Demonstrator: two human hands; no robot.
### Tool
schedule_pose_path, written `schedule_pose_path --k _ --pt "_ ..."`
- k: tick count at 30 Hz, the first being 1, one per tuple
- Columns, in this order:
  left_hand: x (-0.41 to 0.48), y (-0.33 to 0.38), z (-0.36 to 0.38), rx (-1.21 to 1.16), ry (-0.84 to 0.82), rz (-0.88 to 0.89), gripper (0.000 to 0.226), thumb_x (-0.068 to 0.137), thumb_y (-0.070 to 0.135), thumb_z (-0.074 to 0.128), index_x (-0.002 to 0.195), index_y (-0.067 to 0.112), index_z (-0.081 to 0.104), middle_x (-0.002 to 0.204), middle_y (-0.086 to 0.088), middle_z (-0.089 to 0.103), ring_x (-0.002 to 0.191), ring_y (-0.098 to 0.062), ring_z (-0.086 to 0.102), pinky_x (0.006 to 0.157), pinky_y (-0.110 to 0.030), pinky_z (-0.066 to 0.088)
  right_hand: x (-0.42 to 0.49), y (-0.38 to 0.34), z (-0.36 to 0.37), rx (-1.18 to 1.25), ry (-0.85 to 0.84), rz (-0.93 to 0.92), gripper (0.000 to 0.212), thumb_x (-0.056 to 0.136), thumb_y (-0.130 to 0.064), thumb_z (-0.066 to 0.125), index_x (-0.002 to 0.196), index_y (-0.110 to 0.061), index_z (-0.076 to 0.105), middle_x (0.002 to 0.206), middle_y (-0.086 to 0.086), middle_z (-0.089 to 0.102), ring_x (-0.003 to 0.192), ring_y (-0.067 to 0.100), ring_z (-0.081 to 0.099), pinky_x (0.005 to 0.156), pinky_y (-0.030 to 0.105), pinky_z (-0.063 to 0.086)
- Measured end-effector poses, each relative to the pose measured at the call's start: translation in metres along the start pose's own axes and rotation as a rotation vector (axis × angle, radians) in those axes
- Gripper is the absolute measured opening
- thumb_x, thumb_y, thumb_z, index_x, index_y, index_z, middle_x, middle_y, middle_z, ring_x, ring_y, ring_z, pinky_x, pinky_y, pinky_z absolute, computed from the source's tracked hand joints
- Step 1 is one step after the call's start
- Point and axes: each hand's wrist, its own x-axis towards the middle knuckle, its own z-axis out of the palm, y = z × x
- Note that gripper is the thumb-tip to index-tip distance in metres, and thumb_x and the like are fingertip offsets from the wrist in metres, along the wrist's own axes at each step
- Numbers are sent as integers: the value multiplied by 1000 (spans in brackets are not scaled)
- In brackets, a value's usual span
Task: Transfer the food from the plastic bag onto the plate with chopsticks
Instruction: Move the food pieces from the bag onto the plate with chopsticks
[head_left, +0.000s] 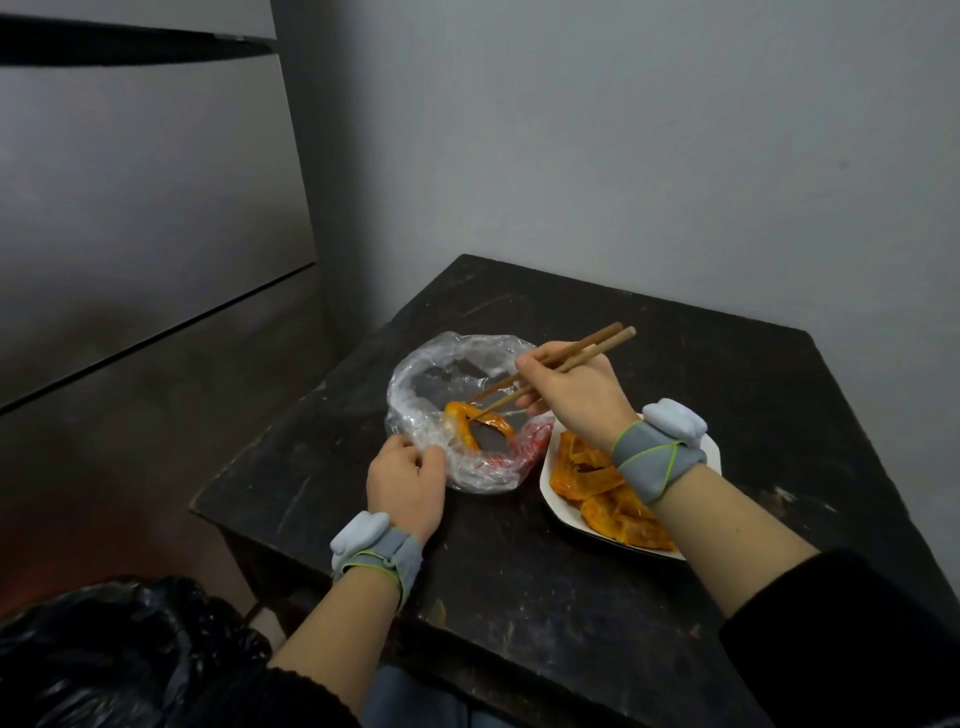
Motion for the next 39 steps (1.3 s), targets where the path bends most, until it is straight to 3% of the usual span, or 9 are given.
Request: schedule_pose_path --k 5,12,15,18,23,25,28,32,39 --pt "0 -1 1 -7 34 -7 46 85 11 52 41 13 39 68 2 43 55 -10 40 57 -25 23 2 12 13 -8 90 10 26 97 -27 56 90 -6 69 74 10 73 70 17 73 76 35 61" --pt "2 -2 2 -9 49 -2 45 87 13 50 42 11 43 85 -2 52 59 -11 44 62 -25 28 11 21 22 -80 224 5 37 95 -44 49 78 -13 61 77 12 71 80 27 71 82 47 57" --pt "2 -3 2 -10 47 3 45 87 14 50 42 11 44 86 -2 53 64 -17 48 63 -27 30 11 13 14 -50 195 18 27 96 -30 54 85 -8 64 72 13 73 72 22 73 80 44 59" --pt "2 -4 2 -7 44 8 43 88 15 49 45 7 46 86 -3 52 64 -18 47 63 -27 29 8 0 2 -16 130 -15 17 95 -18 56 90 -5 67 77 16 72 65 20 72 68 33 62" --pt "2 -4 2 2 37 12 43 88 16 49 46 7 47 84 -4 51 64 -17 46 63 -27 30 6 -13 -6 -201 -85 -160 13 92 -14 60 93 -8 71 82 7 70 66 20 70 54 24 57" --pt "2 -4 2 -2 39 9 43 88 15 49 46 9 46 84 -3 51 65 -17 47 63 -26 29 11 -15 -3 -242 -126 -187 14 92 -14 61 94 -7 73 84 6 70 69 17 70 55 18 55" --pt "2 -4 2 0 40 6 44 88 15 49 45 11 43 82 -2 49 64 -16 45 62 -25 28 19 -14 4 -283 -116 -196 15 91 -15 61 92 -6 73 82 9 72 69 18 71 65 25 59" --pt "3 -4 2 -6 37 8 44 88 15 49 45 10 45 80 -1 49 63 -15 46 63 -25 29 27 -7 12 -292 -98 -184 21 94 -15 57 90 1 71 81 16 72 68 17 72 66 26 57" --pt "3 -6 3 1 52 16 42 87 14 50 46 4 46 80 -2 51 61 -14 46 58 -23 24 38 11 21 62 98 14 26 95 -20 58 92 5 67 73 18 72 62 18 72 63 25 60"
